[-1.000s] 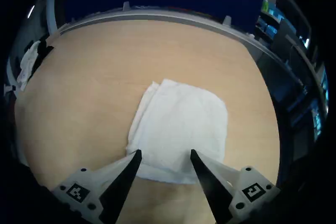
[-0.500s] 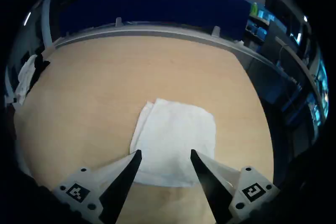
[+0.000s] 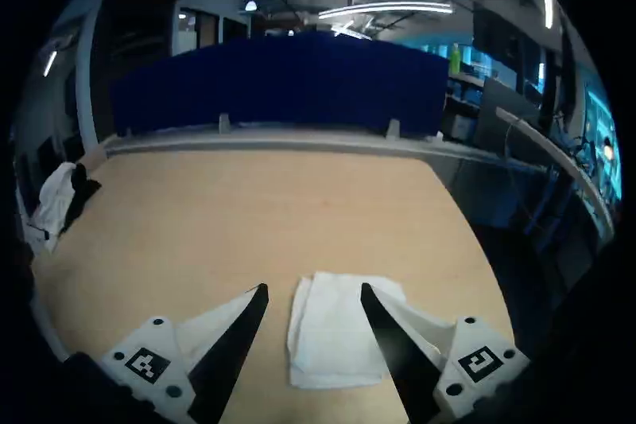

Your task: Fold towel

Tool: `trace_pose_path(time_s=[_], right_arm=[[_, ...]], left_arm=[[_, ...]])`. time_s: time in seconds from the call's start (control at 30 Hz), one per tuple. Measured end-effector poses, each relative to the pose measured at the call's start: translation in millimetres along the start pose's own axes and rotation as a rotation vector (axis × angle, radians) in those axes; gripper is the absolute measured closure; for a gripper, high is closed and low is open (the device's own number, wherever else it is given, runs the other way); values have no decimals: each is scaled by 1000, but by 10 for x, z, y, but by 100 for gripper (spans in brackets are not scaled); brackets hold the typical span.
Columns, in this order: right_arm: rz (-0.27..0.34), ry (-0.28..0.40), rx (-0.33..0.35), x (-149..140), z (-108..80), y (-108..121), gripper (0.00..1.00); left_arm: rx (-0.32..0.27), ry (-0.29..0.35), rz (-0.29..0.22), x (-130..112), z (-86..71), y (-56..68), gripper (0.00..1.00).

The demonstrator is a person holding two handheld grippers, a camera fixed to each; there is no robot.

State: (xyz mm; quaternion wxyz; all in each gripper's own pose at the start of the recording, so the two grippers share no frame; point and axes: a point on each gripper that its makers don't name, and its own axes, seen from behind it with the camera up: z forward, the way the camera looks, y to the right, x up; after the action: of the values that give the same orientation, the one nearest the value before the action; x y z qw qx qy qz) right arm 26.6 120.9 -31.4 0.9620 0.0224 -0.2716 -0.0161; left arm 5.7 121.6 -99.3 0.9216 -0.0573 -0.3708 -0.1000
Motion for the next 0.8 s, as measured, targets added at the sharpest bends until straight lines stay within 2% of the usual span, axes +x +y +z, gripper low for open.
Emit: trace_pose_path(time_s=[0.27, 0.43, 0.57, 0.8], right_arm=[[10, 212, 12, 664, -258, -482, 9], [21, 266, 26, 805, -333, -793, 9], [37, 289, 26, 883, -331, -964, 9], [38, 361, -10, 1063, -369, -1132, 9]], left_arm=[[-11, 53, 21, 226, 77, -4, 16], [-11, 114, 38, 414, 89, -8, 16], [-8, 181, 54, 599, 87, -26, 16], [23, 369, 64, 1063, -23, -134, 16]])
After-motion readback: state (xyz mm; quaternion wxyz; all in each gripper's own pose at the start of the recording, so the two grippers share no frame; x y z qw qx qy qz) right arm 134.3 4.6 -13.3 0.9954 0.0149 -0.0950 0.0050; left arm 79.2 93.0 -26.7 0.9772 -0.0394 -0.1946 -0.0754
